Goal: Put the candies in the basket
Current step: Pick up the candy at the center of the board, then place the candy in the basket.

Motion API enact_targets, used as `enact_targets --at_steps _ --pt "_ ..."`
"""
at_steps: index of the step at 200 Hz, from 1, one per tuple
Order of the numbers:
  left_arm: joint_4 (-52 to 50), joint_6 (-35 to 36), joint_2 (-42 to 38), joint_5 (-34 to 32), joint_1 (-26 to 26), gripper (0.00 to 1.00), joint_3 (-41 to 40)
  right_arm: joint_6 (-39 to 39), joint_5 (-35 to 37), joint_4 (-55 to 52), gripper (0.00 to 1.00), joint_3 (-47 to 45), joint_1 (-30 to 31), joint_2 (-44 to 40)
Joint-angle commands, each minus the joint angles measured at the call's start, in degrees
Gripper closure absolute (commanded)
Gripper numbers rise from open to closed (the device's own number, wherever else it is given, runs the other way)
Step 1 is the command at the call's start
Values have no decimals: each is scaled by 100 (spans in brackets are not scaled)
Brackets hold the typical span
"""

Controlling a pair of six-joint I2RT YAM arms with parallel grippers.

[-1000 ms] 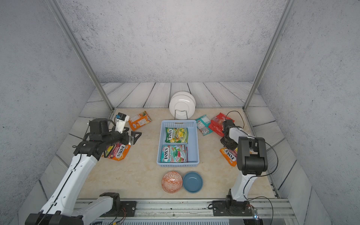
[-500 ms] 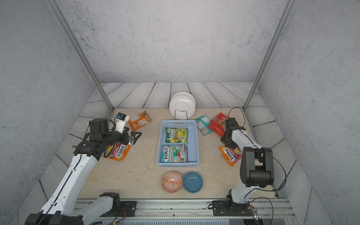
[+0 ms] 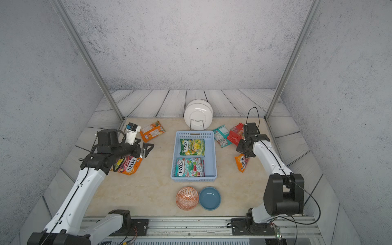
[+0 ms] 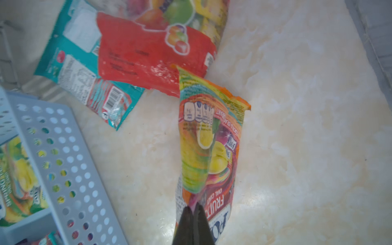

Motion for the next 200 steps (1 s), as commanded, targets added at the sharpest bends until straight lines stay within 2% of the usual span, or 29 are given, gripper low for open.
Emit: enact_targets --at_steps 1,49,87,115,137,200 --pt "57 20 -20 24 17 1 18 -919 -122 -153 100 416 157 -461" --pt "55 24 -63 14 30 1 6 -2023 -48 -177 100 1015 602 -401" --pt "26 43 -75 -12 40 1 17 -3191 -77 -377 100 1740 1110 30" --pt "83 45 -111 51 32 1 -45 -3951 -495 -297 100 2059 1368 280" --pt "14 59 -79 -56 39 1 34 -4490 -512 -5 100 2127 1625 350" --pt "45 58 -87 -65 43 1 28 -6243 -1545 702 100 2266 2096 662"
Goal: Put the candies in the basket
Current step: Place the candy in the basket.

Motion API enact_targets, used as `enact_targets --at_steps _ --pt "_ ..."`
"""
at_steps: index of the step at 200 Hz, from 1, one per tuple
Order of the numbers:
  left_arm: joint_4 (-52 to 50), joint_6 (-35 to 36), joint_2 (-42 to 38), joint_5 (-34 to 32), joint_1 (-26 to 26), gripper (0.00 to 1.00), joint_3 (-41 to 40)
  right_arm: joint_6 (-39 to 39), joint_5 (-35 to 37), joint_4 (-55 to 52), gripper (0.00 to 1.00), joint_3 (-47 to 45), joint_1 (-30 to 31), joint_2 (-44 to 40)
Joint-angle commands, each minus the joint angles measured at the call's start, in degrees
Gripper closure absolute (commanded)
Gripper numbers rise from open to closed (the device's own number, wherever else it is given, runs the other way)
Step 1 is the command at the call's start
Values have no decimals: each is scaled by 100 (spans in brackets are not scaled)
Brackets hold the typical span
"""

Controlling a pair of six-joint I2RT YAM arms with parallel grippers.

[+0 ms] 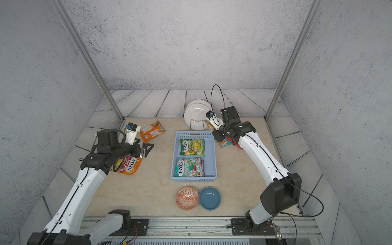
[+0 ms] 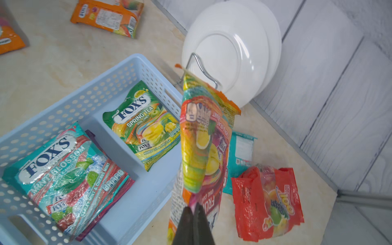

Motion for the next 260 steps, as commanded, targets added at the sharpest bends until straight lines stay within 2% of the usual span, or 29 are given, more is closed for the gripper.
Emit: enact_targets --at_steps 1,18,52,67,81,116,151,199,225,260 --pt "49 60 -86 -17 38 1 28 -1014 -575 459 100 221 178 271" --pt "-7 73 -66 -75 62 1 63 -1531 -443 398 100 301 353 468" --pt "58 36 -73 26 64 1 30 -2058 -65 509 100 325 661 855" --pt "12 46 -55 -37 70 1 46 -2298 330 492 100 351 876 1037" --pt "3 48 -67 -61 65 1 74 -2380 683 780 100 264 1031 1155" --pt "-12 81 -90 -107 65 1 50 -2676 884 1540 100 168 1099 1422" --pt "59 110 -100 -93 73 1 -16 -3373 685 2800 100 -335 1134 1552" --pt "53 120 -55 -102 63 1 -11 -3694 603 3152 100 -337 1146 1945" --pt "35 92 -37 -127 57 1 45 -3791 234 3377 100 -536 1150 2045" --pt "-9 122 -20 -183 62 1 50 -3884 395 3545 100 -622 1184 2253"
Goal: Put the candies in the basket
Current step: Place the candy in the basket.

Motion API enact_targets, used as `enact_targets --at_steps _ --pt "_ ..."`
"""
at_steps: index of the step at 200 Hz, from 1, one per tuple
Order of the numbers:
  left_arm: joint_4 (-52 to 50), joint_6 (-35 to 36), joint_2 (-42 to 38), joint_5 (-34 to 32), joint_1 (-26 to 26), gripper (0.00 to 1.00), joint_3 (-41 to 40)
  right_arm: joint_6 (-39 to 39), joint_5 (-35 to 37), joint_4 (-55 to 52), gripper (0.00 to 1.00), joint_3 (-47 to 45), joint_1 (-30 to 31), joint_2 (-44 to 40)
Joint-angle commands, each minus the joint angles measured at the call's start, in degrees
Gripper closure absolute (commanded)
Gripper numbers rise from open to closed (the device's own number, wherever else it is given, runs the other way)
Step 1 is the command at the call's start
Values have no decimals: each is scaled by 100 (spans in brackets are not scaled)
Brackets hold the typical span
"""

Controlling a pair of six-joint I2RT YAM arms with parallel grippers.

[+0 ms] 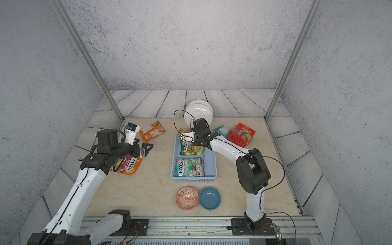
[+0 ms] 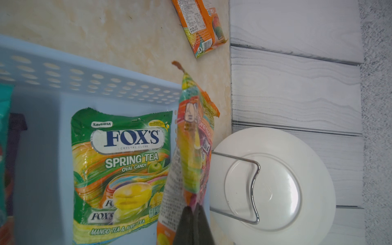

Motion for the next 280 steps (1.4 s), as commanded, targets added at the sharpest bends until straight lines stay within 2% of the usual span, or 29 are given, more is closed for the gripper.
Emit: enact_targets --at_steps 1,32,100,133,158,174,185,202,215,238,259,280 --pt "5 94 -11 -72 46 1 53 -132 -63 407 100 -93 37 265" --pt "74 95 -2 -20 43 1 -10 -302 20 446 100 -383 62 231" --pt "59 63 21 2 39 1 35 -709 -276 958 100 -1132 100 227" --pt "54 108 16 -58 43 1 -8 -739 -310 1158 100 -1214 125 309" --pt "121 82 -8 44 36 1 -47 -726 -676 1322 100 -1277 141 354" --pt "95 91 11 8 44 1 -38 -694 -539 1285 100 -1272 230 372" --pt "54 88 1 -36 35 1 11 -617 -334 1117 92 -1262 276 346" --pt "89 96 -46 5 28 1 -36 -689 -237 244 75 -997 267 315" --pt "93 118 -43 3 26 1 -50 -528 -163 19 67 -876 259 190" --pt "83 66 -5 18 22 1 4 98 -549 -508 55 -600 266 -155" --pt "127 57 -12 112 16 1 -37 702 -733 -550 52 -456 266 -338" --pt "48 65 0 -10 21 1 32 2071 -454 -377 51 -353 267 -420"
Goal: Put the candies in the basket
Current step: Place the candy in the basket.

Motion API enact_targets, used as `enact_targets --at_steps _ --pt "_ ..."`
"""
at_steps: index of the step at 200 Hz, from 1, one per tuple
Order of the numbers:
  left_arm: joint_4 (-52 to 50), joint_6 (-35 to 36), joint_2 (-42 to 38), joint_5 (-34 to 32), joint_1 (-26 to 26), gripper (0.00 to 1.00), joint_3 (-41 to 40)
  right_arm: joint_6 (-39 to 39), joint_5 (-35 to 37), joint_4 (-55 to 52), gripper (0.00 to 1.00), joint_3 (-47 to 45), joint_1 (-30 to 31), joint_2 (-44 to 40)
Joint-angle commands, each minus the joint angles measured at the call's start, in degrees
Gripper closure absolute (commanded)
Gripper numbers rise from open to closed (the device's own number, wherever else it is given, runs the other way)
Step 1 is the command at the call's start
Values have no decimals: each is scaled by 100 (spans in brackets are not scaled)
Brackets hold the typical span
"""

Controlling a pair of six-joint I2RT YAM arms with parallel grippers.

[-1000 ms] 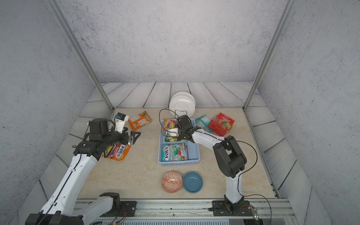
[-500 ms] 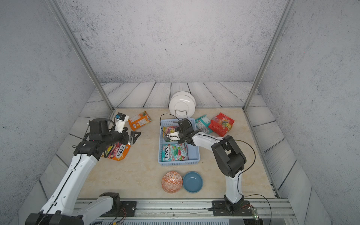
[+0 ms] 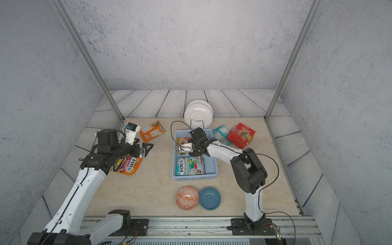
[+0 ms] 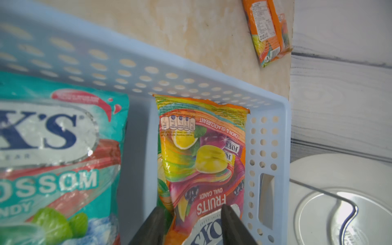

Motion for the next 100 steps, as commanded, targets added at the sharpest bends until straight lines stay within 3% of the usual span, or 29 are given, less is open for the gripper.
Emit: enact_targets --at_steps 1,51,100 --pt "30 30 -23 5 21 1 30 1647 58 -125 51 222 -2 -493" --pt "52 -73 33 15 16 1 64 4380 807 -312 40 593 -6 -207" --pt "42 -93 65 -14 29 1 90 5422 1029 -329 32 848 -1 288"
